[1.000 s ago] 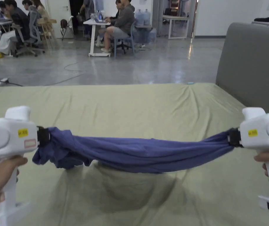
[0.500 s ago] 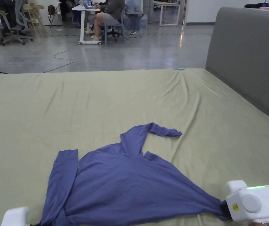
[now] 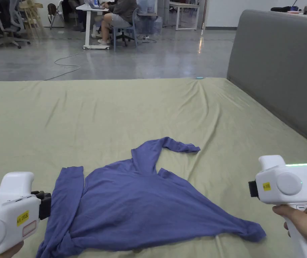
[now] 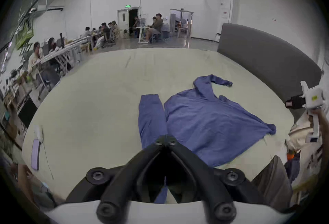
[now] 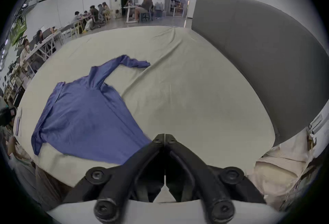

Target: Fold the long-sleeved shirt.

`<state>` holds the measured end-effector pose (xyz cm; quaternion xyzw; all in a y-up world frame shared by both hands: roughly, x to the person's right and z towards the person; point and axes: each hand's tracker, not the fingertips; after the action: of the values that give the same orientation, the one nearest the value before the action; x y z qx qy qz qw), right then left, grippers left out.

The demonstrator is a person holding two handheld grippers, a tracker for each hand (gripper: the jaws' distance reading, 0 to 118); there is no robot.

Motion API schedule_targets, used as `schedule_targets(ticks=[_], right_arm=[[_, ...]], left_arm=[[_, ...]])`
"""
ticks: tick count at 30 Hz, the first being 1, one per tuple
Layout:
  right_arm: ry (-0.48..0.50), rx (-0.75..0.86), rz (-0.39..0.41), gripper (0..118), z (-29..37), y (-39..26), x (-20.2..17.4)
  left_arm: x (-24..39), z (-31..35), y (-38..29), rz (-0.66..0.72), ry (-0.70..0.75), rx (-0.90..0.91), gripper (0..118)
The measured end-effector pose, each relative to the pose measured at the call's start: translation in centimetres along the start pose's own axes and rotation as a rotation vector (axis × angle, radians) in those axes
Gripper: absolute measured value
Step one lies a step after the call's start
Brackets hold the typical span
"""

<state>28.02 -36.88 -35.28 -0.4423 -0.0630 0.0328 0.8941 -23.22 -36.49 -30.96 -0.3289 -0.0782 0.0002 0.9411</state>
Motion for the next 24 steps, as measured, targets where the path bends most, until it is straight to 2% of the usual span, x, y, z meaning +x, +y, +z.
schedule_targets(ticks=[1, 3, 6, 7, 9, 10, 13, 14, 16, 18, 19, 21, 23, 24], right_arm=[[0.010, -0.054, 0.029, 0, -0.1, 0.1, -0.4], [0.038, -0.025, 0.012, 0, 0.2, 0.3, -0.8], [-0.006, -0.043, -0.010, 0, -0.1, 0.4, -0.2], [0.002, -0.047, -0.015, 27, -0.5, 0.4, 0.0], [0.025, -0.159, -0.033, 91, -2.9, -0.8, 0.6], [0.018, -0.198, -0.044, 102, -3.8, -1.0, 0.7], [-0.022, -0.301, -0.066, 100, -7.5, -2.9, 1.3], [-0.028, -0.322, -0.073, 96, -8.1, -3.1, 1.2], [-0.020, -0.318, -0.101, 77, -9.4, -3.8, 1.7], [-0.022, -0.339, -0.155, 74, -10.4, -3.6, 1.7], [-0.020, -0.353, -0.171, 63, -11.0, -3.7, 1.9], [0.003, -0.375, -0.178, 23, -11.9, -4.0, 2.0], [0.036, -0.369, -0.180, 2, -11.9, -4.2, 1.4], [0.026, -0.366, -0.157, 1, -11.8, -4.3, 1.6]], left_arm=[[0.5, 0.0, -0.3, -0.003, -0.024, -0.010, 0], [0.9, -0.1, -0.4, 0.021, -0.043, -0.007, 0], [0.5, -0.4, -0.2, 0.017, -0.037, -0.013, 0], [0.5, -0.3, -0.3, 0.019, -0.034, -0.011, 0], [0.2, -0.3, -0.2, 0.029, -0.029, -0.008, 0], [0.2, -0.3, -0.3, 0.034, -0.029, -0.010, 0], [0.0, -0.6, -0.4, 0.036, -0.035, -0.022, 0], [0.1, -0.8, -0.5, 0.040, -0.034, -0.035, 0], [0.2, -1.2, -0.7, 0.033, -0.031, -0.046, 0], [-0.2, -1.8, -0.4, 0.023, -0.025, -0.053, 0], [-0.2, -2.1, -0.3, 0.020, -0.028, -0.059, 0], [-0.2, -2.9, 0.1, 0.013, -0.027, -0.069, 0], [0.0, -3.9, 0.4, 0.004, -0.028, -0.079, 0], [0.1, -4.6, 0.7, 0.002, -0.031, -0.089, 0]])
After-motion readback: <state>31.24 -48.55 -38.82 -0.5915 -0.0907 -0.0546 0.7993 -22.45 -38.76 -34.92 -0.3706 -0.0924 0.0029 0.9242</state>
